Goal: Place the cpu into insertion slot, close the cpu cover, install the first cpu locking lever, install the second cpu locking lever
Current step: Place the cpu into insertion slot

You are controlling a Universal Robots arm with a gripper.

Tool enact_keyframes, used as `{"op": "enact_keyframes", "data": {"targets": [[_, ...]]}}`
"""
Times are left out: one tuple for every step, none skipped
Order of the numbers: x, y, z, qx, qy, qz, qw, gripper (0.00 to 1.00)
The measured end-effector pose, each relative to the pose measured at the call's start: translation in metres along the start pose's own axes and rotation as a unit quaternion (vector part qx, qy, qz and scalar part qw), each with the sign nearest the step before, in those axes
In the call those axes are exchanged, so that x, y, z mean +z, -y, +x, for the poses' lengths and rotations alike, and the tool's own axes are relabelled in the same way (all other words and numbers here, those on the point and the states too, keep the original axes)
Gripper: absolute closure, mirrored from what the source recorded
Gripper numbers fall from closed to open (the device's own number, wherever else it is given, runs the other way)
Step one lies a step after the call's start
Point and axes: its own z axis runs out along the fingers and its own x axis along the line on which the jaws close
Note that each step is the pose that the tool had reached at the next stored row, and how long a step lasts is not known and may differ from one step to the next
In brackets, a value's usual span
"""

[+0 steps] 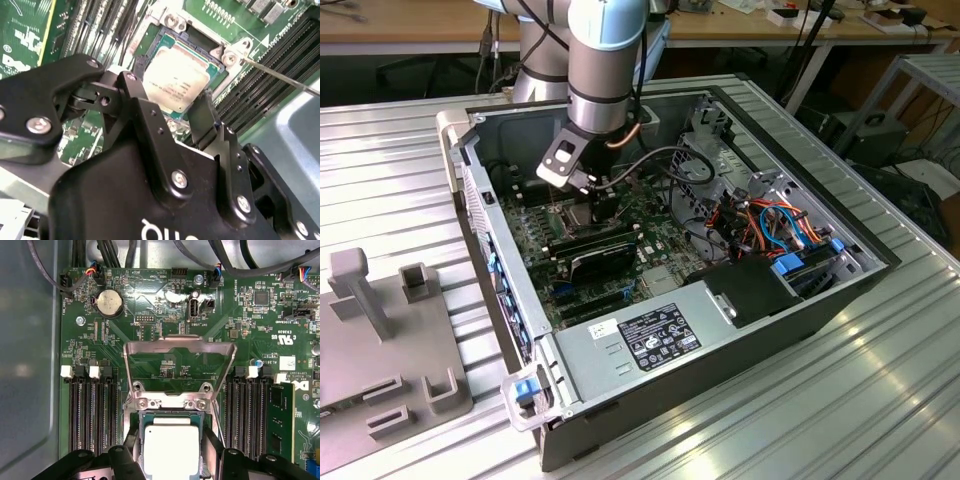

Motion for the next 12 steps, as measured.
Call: {"op": "enact_keyframes", "data": {"targets": [[-0.0011, -0.0001, 0.0, 0.0, -0.0001, 0.0, 1.0, 0.38], [-0.0028, -0.0001, 0.0, 0.0, -0.0001, -0.0001, 1.0, 0.38], [-0.0062, -0.0002, -0.0001, 0.0, -0.0002, 0.0, 1.0, 0.38], [-0.0083, -0.0003, -0.0001, 0.0, -0.0001, 0.0002, 1.0, 0.38], [-0.0098, -0.0004, -0.0002, 0.0, -0.0002, 0.0002, 1.0, 0.38], [-0.0125, -0.0005, -0.0002, 0.0, -0.0002, 0.0003, 1.0, 0.38], [-0.0139, -0.0006, -0.0002, 0.0, -0.0002, 0.0003, 1.0, 0.38], [-0.0152, -0.0006, -0.0003, 0.0, -0.0002, 0.0004, 1.0, 0.4], [-0.0153, -0.0006, -0.0002, 0.0, -0.0002, 0.0003, 1.0, 0.46], [-0.0153, -0.0005, -0.0002, 0.0, -0.0003, 0.0002, 1.0, 0.53], [-0.0158, 0.0007, -0.0003, 0.0, -0.0001, 0.0004, 1.0, 0.58], [-0.0158, 0.0021, -0.0003, 0.0, -0.0001, 0.0004, 1.0, 0.64]]}}
